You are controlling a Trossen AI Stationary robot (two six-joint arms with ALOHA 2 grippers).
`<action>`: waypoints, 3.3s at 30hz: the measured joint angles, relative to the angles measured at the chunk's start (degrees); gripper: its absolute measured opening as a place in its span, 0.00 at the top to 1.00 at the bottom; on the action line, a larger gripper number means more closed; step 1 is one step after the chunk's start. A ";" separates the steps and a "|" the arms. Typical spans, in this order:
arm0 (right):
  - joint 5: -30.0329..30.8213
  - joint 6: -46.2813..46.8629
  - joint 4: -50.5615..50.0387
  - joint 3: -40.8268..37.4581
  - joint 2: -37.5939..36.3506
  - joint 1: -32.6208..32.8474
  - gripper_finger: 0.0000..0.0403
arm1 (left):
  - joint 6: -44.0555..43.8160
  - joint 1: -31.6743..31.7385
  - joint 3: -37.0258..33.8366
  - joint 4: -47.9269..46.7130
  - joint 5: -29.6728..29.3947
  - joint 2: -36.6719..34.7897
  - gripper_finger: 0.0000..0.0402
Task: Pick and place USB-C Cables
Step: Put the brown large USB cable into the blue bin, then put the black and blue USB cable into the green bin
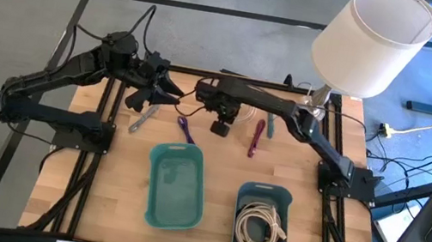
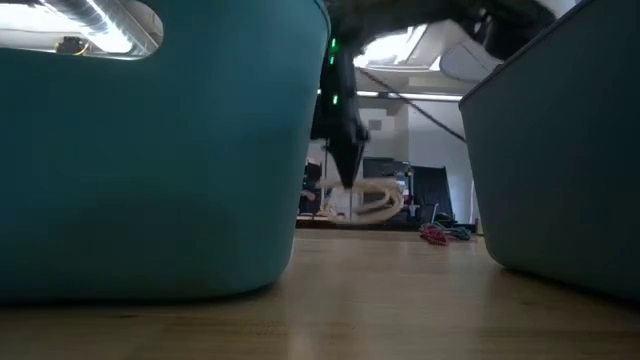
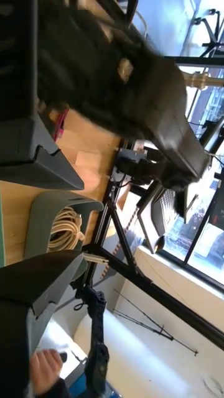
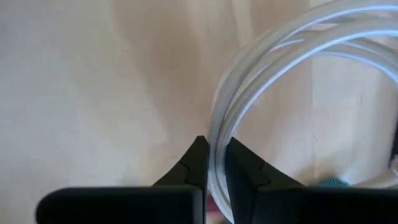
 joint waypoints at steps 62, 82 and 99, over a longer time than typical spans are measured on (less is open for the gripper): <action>-9.37 95.96 26.38 -41.25 -28.47 56.01 0.92 | 8.61 0.02 0.00 3.32 -8.52 0.00 0.60; -13.14 96.90 34.04 -49.38 -28.47 55.94 0.73 | 9.07 0.01 0.00 3.32 -8.52 0.00 0.60; -4.57 97.68 8.30 -32.86 -28.47 54.96 0.59 | 10.54 0.02 0.00 3.45 -8.52 0.00 0.60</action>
